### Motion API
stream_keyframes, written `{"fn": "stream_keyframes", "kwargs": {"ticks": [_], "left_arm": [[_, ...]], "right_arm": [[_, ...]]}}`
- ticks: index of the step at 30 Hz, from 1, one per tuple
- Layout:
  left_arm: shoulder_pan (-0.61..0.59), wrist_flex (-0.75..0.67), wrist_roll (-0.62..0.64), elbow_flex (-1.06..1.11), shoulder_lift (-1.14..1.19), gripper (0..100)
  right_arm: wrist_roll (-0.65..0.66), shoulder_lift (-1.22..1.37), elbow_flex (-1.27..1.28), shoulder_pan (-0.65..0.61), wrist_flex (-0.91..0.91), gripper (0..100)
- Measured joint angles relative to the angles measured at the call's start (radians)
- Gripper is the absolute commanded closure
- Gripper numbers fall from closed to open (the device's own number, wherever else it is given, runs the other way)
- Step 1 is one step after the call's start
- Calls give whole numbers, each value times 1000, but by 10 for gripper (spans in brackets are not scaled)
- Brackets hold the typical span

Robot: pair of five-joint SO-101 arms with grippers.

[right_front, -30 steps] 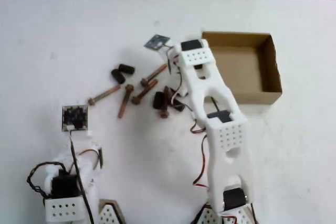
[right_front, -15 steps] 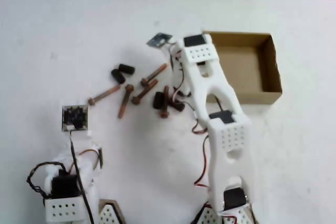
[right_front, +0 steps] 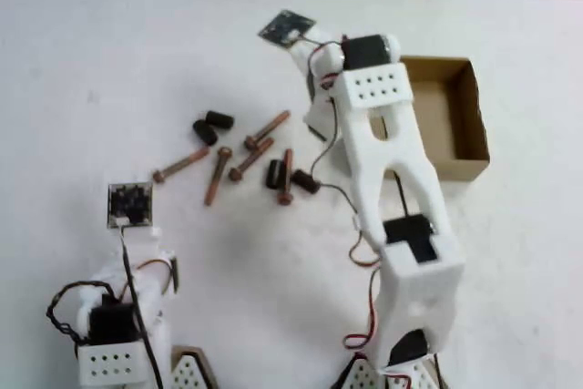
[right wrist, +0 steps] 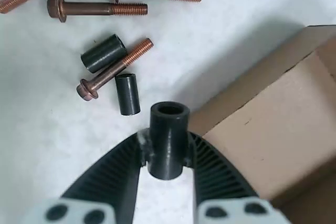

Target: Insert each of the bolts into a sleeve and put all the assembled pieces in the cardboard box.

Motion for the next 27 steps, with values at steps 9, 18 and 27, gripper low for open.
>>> {"fn": "stream_keyframes", "kwargs": {"ticks": [9,18,27], "left_arm": [[0,0,0,0,0,977],[0,0,0,0,0,977],[0,0,0,0,0,977]], "right_arm": [[0,-443,279,-5,0,982],[-11,-948,701,-5,-74,982],[-11,-1292,1122,-5,-255,982]]}}
